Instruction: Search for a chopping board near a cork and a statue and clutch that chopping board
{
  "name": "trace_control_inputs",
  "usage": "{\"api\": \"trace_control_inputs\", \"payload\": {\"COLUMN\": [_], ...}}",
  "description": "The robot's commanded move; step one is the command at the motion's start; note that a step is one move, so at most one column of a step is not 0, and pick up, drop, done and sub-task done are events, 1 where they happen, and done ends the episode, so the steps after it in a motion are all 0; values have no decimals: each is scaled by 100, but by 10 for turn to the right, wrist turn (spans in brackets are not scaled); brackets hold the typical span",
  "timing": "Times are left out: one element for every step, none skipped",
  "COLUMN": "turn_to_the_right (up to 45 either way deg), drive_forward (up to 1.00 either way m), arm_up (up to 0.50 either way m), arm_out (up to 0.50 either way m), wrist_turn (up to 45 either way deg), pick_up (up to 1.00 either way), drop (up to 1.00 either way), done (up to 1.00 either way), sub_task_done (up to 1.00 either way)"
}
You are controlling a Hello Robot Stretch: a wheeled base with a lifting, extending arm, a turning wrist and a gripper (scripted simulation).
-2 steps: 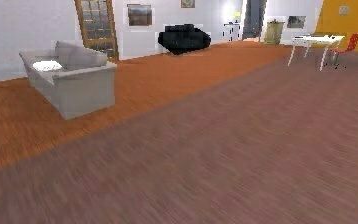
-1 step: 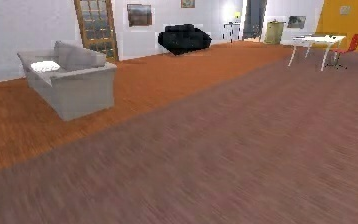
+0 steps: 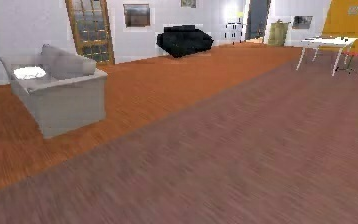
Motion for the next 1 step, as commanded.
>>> {"api": "trace_control_inputs", "payload": {"turn_to_the_right": [420], "drive_forward": [0], "arm_up": [0], "arm_out": [0], "wrist_turn": [0], "pick_up": [0], "drop": [0], "done": [0], "sub_task_done": [0]}}
